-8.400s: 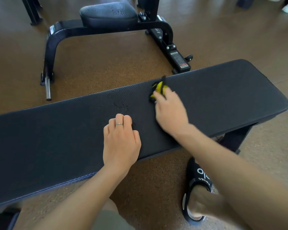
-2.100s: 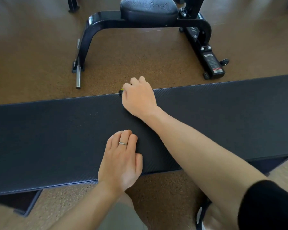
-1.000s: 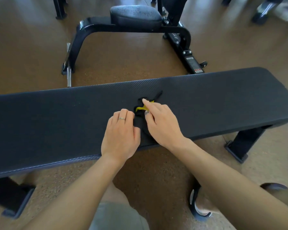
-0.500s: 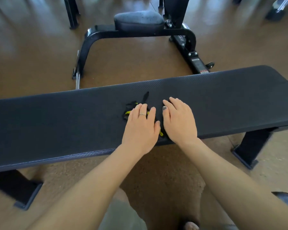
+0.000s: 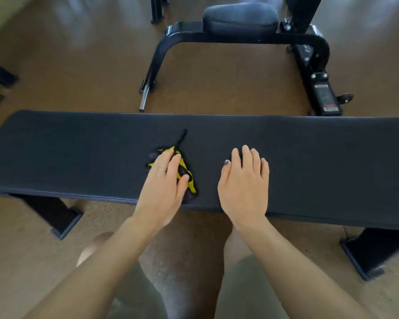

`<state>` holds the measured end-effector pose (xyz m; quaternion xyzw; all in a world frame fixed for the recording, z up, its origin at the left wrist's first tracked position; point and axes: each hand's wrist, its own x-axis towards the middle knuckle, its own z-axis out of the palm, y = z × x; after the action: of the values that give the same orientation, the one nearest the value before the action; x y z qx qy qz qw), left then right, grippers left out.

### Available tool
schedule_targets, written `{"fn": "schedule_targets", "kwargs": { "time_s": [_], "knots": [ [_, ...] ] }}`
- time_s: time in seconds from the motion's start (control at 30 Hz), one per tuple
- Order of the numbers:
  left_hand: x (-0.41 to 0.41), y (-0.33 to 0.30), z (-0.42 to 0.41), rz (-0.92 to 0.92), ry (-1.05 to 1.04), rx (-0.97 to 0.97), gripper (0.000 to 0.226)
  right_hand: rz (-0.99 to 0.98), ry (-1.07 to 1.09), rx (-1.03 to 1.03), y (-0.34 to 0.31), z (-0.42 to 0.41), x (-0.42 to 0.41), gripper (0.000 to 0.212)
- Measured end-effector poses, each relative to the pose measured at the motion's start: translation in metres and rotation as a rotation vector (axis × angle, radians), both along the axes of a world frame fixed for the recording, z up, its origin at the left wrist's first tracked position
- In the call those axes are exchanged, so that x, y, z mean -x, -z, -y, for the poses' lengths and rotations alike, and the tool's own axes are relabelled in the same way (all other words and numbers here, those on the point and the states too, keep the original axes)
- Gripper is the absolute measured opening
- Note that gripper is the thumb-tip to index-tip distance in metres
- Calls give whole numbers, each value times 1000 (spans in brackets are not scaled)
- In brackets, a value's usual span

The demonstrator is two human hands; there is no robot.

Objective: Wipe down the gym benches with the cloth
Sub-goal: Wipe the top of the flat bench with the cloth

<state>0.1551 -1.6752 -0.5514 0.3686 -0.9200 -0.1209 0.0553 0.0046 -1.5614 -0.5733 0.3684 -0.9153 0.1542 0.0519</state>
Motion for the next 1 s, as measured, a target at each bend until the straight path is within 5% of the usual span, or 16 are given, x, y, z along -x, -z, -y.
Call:
{"fn": "schedule_targets", "kwargs": {
  "time_s": [0.3,0.53,0.83,1.0],
  "knots": [
    [-23,2,-32,180,519,365,58,-22,-39,-15,-1,-3,2,56],
    [-2,-5,19,-96,-163,-53,43,-36,-14,-15,0,-2,2,53],
    [-34,4,-20,56,346,185,55,-61,-59,114,-13,32,14,41],
    [0,1,43,-23,80,3,51,-107,-134,66,0,52,14,36]
  ]
}}
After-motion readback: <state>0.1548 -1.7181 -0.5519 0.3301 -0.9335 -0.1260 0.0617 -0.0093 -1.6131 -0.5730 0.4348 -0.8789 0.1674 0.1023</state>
